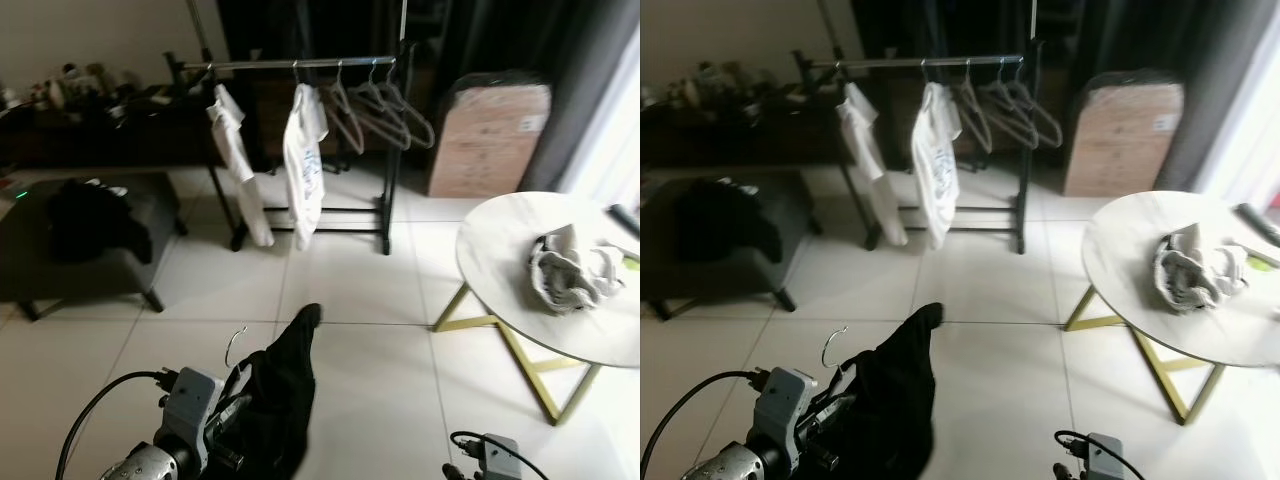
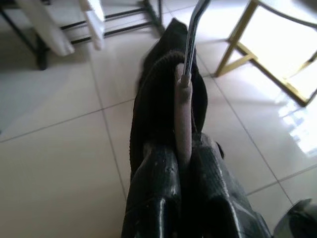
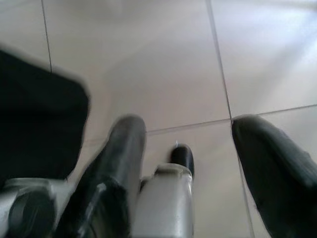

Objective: Hang hanger

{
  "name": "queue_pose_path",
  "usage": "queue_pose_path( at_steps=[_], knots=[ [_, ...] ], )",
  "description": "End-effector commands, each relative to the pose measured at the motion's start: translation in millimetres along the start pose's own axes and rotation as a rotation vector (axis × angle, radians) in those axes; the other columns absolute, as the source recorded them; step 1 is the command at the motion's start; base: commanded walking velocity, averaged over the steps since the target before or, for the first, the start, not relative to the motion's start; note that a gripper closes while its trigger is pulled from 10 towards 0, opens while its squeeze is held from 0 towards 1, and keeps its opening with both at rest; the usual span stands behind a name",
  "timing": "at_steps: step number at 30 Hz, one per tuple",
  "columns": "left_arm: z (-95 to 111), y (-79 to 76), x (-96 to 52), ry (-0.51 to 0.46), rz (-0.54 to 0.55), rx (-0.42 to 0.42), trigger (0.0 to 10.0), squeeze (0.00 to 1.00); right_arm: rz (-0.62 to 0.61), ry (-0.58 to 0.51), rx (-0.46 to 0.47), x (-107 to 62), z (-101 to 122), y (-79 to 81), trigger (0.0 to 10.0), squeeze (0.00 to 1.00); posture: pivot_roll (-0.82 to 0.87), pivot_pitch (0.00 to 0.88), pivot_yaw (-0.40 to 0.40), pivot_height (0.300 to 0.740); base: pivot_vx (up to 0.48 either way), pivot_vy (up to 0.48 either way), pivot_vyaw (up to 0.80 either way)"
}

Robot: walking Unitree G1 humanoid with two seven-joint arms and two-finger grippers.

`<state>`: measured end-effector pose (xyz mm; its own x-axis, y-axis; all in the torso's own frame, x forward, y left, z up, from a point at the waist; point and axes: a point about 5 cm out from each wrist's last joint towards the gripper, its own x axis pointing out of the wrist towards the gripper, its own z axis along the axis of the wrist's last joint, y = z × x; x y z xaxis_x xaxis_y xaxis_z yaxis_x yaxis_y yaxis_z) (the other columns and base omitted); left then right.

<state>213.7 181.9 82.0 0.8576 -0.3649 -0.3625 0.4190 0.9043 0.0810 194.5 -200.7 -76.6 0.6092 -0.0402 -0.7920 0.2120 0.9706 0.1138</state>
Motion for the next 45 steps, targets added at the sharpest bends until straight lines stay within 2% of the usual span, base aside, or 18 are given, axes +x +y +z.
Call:
queue_pose_path(
  at_steps=[1, 7, 18, 19, 20, 22, 24, 25, 26, 27, 29, 30, 33, 36, 40, 42, 43, 45],
  knots=[
    [10, 5.1, -2.1, -0.035, 0.018, 0.023, 10.0, 0.0, 0.009, 0.02, 0.007, 0.2, -5, 5.5, 10.0, 0.0, 0.08, 0.12, 0.018, 0.74, 0.0, 0.48, -0.79],
    [11, 6.4, -1.8, -0.034, 0.019, 0.042, 10.0, 0.0, 0.012, 0.022, 0.003, 0.3, -5, 6.3, 10.0, 0.0, 0.08, 0.107, 0.021, 0.74, 0.0, 0.146, -0.79],
    [18, 9.4, 1.6, -0.024, -0.096, 0.095, 10.0, 0.0, 0.075, -0.003, -0.069, 3.0, 5, 19.0, 10.0, 0.0, 0.08, 0.086, 0.029, 0.74, 0.0, 0.0, 0.0],
    [20, 8.8, 3.9, -0.012, -0.16, 0.126, 10.0, 0.0, 0.106, -0.017, -0.121, 4.0, 11, 24.9, 10.0, 0.0, 0.07, 0.076, 0.031, 0.74, 0.0, 0.0, 0.0],
    [20, 8.8, 3.9, -0.012, -0.16, 0.126, 10.0, 0.0, 0.106, -0.017, -0.121, 4.0, 11, 24.9, 10.0, 0.0, 0.07, 0.076, 0.031, 0.74, 0.0, 0.0, 0.0],
    [18, 5.7, 7.5, 0.046, -0.331, 0.209, 10.0, 0.0, 0.188, -0.057, -0.236, 5.6, 26, 37.5, 10.0, 0.0, 0.07, 0.067, 0.032, 0.74, 0.0, 0.0, 0.0],
    [18, 5.7, 7.5, 0.046, -0.331, 0.209, 10.0, 0.0, 0.188, -0.057, -0.236, 5.6, 26, 37.5, 10.0, 0.0, 0.07, 0.067, 0.032, 0.74, 0.0, 0.0, 0.0],
    [17, 5.0, 8.6, 0.078, -0.401, 0.247, 10.0, 0.0, 0.249, -0.078, -0.325, 5.8, 34, 44.8, 10.0, 0.0, 0.06, 0.064, 0.032, 0.74, 0.0, 0.0, 0.0],
    [17, 5.0, 8.6, 0.078, -0.401, 0.247, 10.0, 0.0, 0.249, -0.078, -0.325, 5.8, 34, 44.8, 10.0, 0.0, 0.06, 0.064, 0.032, 0.74, 0.0, 0.0, 0.0],
    [16, 4.7, 9.5, 0.1, -0.452, 0.274, 10.0, 0.0, 0.287, -0.088, -0.383, 5.6, 39, 49.0, 10.0, 0.0, 0.06, 0.06, 0.031, 0.74, 0.0, 0.0, 0.0],
    [21, 6.9, 17.5, 0.128, -0.555, 0.366, 10.0, 0.0, 0.378, -0.135, -0.53, 4.1, 60, 52.3, 10.0, 0.0, 0.05, 0.063, 0.03, 0.74, 0.0, 0.0, 0.0],
    [22, 10.8, 23.3, 0.166, -0.609, 0.474, 10.0, 0.0, 0.456, -0.152, -0.621, 1.7, 74, 53.1, 10.0, 0.0, 0.04, 0.071, 0.031, 0.74, 0.0, 0.0, 0.0],
    [23, 16.4, 30.5, 0.194, -0.625, 0.569, 10.0, 0.0, 0.563, -0.128, -0.766, -2.1, 82, 52.7, 10.0, 0.0, 0.03, 0.079, 0.033, 0.74, 0.0, 0.0, 0.0],
    [25, 19.0, 33.1, 0.204, -0.636, 0.581, 10.0, 0.0, 0.62, -0.11, -0.839, -4.5, 83, 52.0, 10.0, 0.0, 0.01, 0.09, 0.036, 0.74, 0.0, 0.0, 0.0],
    [30, 19.9, 39.4, 0.169, -0.656, 0.599, 10.0, 0.0, 0.808, -0.079, -0.92, -14.1, 93, 52.2, 10.0, 0.0, 0.0, 0.101, 0.042, 0.74, 0.0, 0.0, 0.0],
    [32, 19.2, 41.6, 0.141, -0.655, 0.607, 10.0, 0.0, 0.848, -0.066, -0.976, -17.1, 94, 54.1, 10.0, 0.0, 0.0, 0.104, 0.043, 0.74, 0.0, 0.0, 0.0],
    [35, 17.9, 43.8, 0.107, -0.662, 0.61, 10.0, 0.0, 0.863, -0.042, -1.049, -18.7, 93, 55.1, 10.0, 0.0, 0.0, 0.107, 0.046, 0.74, 0.0, 0.0, 0.0],
    [38, 16.8, 44.4, 0.083, -0.672, 0.608, 10.0, 0.0, 0.851, -0.046, -1.08, -18.3, 93, 57.4, 10.0, 0.0, 0.0, 0.111, 0.047, 0.74, 0.0, 0.0, 0.0]
  ],
)
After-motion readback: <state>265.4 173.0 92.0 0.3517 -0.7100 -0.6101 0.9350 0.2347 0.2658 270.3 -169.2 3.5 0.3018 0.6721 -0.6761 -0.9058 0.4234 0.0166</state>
